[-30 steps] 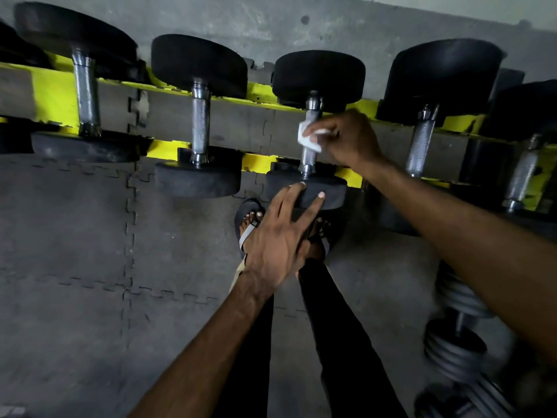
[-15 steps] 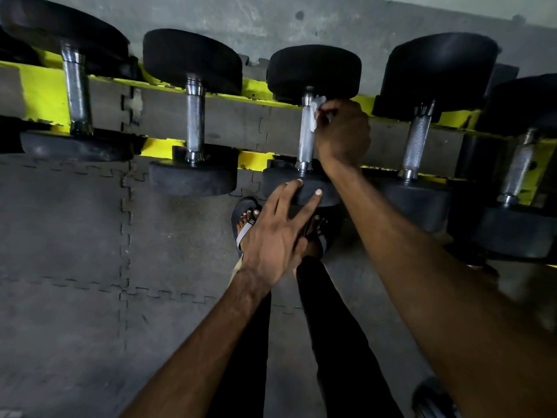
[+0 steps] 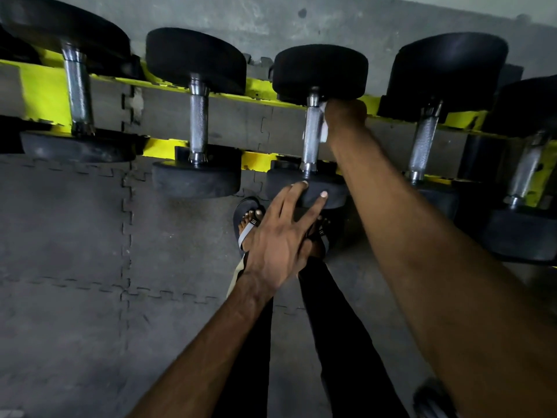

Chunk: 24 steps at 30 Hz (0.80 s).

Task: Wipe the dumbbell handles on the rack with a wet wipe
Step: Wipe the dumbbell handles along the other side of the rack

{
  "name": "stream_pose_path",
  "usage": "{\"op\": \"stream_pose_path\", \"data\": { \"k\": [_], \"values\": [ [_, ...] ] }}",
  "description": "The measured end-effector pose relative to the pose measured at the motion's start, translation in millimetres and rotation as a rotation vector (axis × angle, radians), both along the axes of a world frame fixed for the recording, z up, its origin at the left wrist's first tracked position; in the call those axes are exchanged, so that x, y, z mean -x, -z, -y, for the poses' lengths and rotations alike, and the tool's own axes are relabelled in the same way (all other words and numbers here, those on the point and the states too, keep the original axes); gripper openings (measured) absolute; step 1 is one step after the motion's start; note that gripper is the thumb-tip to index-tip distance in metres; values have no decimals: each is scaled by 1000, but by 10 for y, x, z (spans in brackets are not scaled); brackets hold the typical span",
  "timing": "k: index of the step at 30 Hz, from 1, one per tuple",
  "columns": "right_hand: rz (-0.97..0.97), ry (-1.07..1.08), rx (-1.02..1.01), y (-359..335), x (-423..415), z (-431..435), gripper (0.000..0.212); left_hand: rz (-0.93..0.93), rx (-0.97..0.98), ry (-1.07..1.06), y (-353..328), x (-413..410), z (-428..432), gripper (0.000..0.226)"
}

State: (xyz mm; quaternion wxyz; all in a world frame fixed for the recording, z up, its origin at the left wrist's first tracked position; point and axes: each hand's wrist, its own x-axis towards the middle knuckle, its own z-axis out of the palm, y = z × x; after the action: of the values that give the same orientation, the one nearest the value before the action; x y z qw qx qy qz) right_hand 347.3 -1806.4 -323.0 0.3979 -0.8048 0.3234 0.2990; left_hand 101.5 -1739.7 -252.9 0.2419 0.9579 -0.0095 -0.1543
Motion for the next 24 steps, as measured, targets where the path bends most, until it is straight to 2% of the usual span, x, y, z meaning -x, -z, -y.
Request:
{"op": "stream_pose_path", "data": {
  "k": [2, 3, 5, 6, 9, 11, 13, 16, 18, 22, 24],
  "values": [
    [-133, 62, -257, -29, 29, -7, 36, 9, 16, -10, 6, 2, 7, 95],
    [-135, 70, -363, -54, 53, 7, 29, 8, 16, -14, 7, 3, 13, 95],
    [-124, 184, -427, 25, 73, 107, 14, 7, 14, -18, 1, 8, 24, 95],
    [-137, 181, -476, 113, 95, 180, 17, 9, 14, -19, -2, 8, 27, 95],
    [-182, -23, -481, 132, 282, 376, 28, 10, 12, -19, -5, 4, 29, 96],
    [-193, -114, -506, 113, 393, 492, 28, 2, 5, -19, -1, 0, 26, 96],
    [-194, -73, -547, 107, 380, 511, 27, -4, -5, -14, -4, 2, 22, 95],
    [-144, 144, -579, 132, 131, 418, 24, 4, -2, -6, -1, 2, 17, 95],
    [-107, 170, -551, 116, 40, 358, 20, 9, 2, -8, 7, -2, 20, 95],
    [-85, -6, -486, -44, 307, 448, 23, 21, 6, -24, 6, 0, 36, 97],
    [-80, -93, -392, -152, 510, 535, 22, 26, 13, -29, 11, -2, 40, 96]
  ]
}}
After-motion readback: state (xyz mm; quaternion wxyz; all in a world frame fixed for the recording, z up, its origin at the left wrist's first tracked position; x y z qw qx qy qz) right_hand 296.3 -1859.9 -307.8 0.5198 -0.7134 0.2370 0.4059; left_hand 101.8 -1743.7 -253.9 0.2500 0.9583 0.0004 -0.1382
